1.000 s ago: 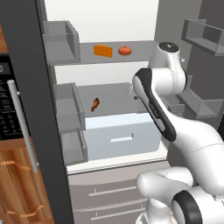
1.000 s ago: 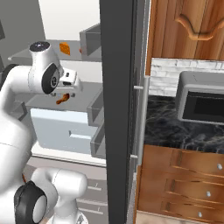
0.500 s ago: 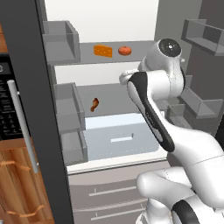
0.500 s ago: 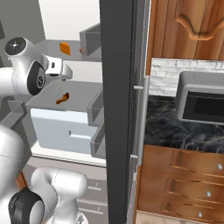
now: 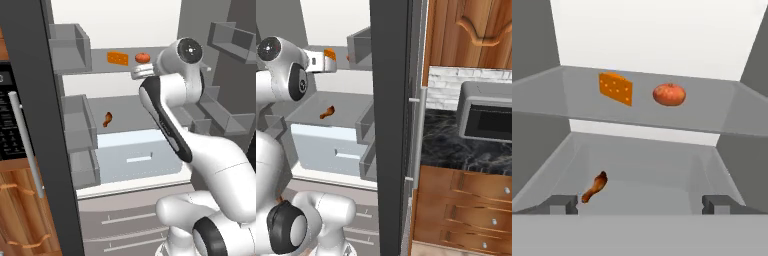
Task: Take the cheese, chicken drumstick, and squash from the fridge and place them on the plate on the dining counter to create an appetizer plate.
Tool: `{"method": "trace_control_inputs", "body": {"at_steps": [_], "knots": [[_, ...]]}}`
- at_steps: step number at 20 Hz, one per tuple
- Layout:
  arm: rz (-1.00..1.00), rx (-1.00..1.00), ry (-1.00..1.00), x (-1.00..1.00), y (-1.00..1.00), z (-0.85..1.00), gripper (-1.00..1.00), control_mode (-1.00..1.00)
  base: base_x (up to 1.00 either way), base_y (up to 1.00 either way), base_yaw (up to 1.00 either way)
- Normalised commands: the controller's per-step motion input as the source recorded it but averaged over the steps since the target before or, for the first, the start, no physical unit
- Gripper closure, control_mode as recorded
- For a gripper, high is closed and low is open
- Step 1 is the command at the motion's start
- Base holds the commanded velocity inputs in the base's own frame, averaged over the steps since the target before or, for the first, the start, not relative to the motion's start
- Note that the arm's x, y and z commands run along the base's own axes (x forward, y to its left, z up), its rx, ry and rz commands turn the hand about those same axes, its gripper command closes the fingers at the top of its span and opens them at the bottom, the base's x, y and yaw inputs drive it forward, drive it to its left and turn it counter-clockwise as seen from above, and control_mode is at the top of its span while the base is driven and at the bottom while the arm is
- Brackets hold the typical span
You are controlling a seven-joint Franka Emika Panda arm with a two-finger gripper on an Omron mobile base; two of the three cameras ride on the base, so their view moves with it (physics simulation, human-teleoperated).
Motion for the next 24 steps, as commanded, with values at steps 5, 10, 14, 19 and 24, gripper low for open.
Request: {"method": "trace_control_inputs", "body": {"at_steps": [5,10,14,19,24], "knots": [[0.12,0.00,-0.08,0.49,0.04,0.21,-1.00,-1.00,0.00,0.00,0.00],[0.16,0.00,0.00,0.60,0.11,0.07,-1.00,-1.00,0.00,0.00,0.00],[0.08,0.00,0.00,0.73,0.10,0.11,-1.00,-1.00,0.00,0.00,0.00],[0.01,0.00,0.07,0.68,0.15,0.00,-1.00,-1.00,0.00,0.00,0.00],[0.00,0.00,0.10,0.62,0.29,0.00,-1.00,-1.00,0.00,0.00,0.00]]}}
